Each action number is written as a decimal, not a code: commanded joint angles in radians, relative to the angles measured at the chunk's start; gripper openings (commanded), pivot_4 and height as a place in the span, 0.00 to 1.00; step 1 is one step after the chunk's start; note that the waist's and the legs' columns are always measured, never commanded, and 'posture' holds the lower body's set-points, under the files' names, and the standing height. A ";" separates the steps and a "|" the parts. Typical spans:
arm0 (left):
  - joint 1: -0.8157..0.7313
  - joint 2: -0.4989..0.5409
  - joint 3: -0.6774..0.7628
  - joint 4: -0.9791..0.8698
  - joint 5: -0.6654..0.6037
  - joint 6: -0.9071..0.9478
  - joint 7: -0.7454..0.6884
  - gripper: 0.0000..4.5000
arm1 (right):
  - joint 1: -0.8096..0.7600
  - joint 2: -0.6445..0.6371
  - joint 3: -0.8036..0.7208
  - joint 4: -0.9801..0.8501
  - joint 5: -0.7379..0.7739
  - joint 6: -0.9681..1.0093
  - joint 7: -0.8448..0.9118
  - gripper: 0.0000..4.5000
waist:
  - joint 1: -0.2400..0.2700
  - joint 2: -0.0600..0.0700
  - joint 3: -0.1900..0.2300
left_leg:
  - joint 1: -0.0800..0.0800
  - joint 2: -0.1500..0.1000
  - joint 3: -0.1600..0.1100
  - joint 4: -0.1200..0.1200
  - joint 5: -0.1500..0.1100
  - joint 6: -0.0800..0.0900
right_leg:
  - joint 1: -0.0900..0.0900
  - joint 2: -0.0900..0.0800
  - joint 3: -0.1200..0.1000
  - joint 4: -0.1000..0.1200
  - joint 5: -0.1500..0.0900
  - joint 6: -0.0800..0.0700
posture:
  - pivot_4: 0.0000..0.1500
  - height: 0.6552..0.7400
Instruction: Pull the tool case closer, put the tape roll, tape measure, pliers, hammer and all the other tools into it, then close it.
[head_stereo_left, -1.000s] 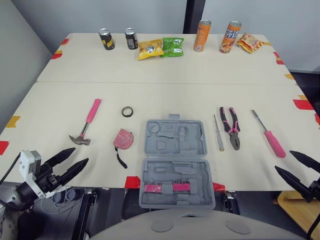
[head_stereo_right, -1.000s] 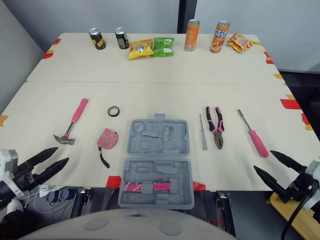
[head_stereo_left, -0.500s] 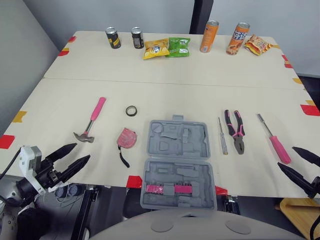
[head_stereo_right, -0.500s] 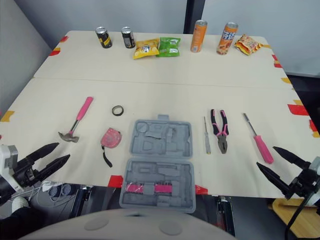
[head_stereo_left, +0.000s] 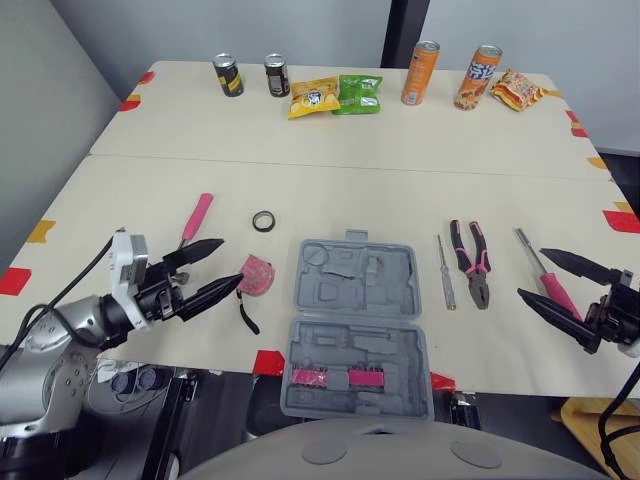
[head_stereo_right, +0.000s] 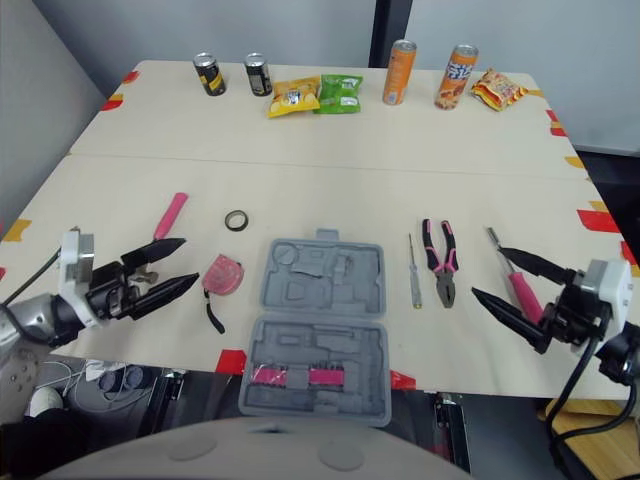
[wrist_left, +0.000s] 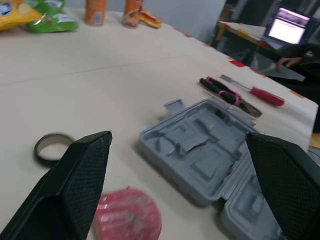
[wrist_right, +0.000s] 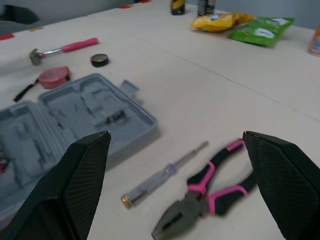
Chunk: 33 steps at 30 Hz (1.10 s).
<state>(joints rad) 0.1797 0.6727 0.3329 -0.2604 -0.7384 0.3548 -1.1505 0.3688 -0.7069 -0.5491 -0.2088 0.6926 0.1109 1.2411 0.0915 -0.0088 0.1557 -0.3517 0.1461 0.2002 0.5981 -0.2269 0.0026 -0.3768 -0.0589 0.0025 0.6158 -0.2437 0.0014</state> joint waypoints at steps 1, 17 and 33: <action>-0.039 0.036 -0.043 -0.070 0.015 0.035 0.018 1.00 | -0.044 -0.025 0.032 -0.093 0.058 0.048 0.002 0.99 | -0.002 0.000 0.000 | 0.000 0.000 0.000 0.000 0.000 0.000 | 0.000 0.000 0.000 0.000 0.000 0.000 | 1.00 1.00; -0.901 0.481 -0.613 0.044 0.426 0.389 -0.166 1.00 | -0.243 0.064 0.279 -0.229 0.034 0.032 -0.046 0.99 | 0.005 0.000 0.000 | -0.005 -0.001 -0.002 0.002 0.006 -0.004 | -0.006 -0.002 -0.003 0.008 -0.001 -0.002 | 1.00 1.00; -1.323 0.134 -1.049 0.575 0.922 0.067 -0.404 0.75 | -0.079 0.147 0.264 -0.364 -0.007 -0.035 -0.218 1.00 | -0.016 0.001 -0.001 | -0.031 -0.001 -0.011 0.019 0.007 -0.004 | -0.026 -0.003 -0.009 0.026 -0.003 -0.006 | 1.00 1.00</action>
<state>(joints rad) -1.1069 0.8228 -0.7148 0.2856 0.1398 0.4466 -1.5395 0.2999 -0.5677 -0.2930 -0.5301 0.6784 0.0889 1.0354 0.0752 -0.0078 0.1549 -0.3830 0.1453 0.1886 0.6170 -0.2200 -0.0010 -0.4023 -0.0623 -0.0076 0.6415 -0.2465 -0.0044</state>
